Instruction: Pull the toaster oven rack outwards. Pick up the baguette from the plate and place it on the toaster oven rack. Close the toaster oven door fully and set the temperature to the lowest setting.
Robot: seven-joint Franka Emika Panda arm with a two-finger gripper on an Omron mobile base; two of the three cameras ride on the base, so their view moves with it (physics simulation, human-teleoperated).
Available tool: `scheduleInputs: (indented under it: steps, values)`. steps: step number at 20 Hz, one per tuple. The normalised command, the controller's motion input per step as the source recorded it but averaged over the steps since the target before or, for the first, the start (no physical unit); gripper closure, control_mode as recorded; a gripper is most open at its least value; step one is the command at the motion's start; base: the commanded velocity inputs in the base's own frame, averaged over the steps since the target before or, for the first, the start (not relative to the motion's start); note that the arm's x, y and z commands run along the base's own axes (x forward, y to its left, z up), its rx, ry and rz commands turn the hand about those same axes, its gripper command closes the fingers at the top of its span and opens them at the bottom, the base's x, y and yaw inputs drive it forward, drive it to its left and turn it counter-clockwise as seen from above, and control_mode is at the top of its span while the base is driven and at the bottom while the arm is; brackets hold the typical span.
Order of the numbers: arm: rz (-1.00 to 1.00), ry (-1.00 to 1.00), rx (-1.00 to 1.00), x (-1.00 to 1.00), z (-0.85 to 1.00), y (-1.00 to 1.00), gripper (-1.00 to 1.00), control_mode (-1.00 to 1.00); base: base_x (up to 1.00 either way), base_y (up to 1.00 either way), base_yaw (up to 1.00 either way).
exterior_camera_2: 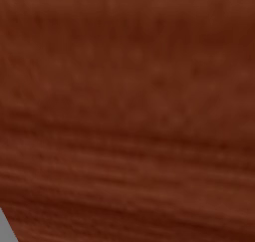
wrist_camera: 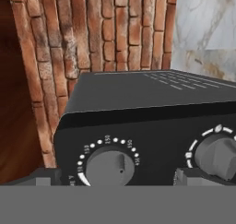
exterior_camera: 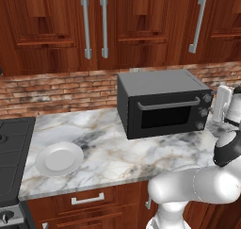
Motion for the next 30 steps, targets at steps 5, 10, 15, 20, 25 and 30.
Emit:
scheduleInputs:
  steps: [5,10,15,20,25,30]
  values:
    - [-0.01,-0.2,0.02,-0.04,0.0,0.09,-1.0,-1.0,0.0,0.0,0.0]
    - [-0.03,-0.09,0.01,-0.01,0.0,0.06,-1.0,-1.0,0.0,0.0,0.0]
    - [0.0,0.0,0.01,0.0,0.0,0.0,-1.0,-1.0,0.0,0.0,0.0]
    - [-0.01,0.0,0.05,0.01,0.0,0.0,-1.0,-1.0,0.0,0.0,0.0]
    - [-0.02,0.0,0.09,0.0,0.0,-0.22,-1.0,-1.0,0.0,0.0,0.0]
    - [-0.04,0.06,0.12,0.0,0.0,-0.17,-1.0,-1.0,0.0,0.0,0.0]
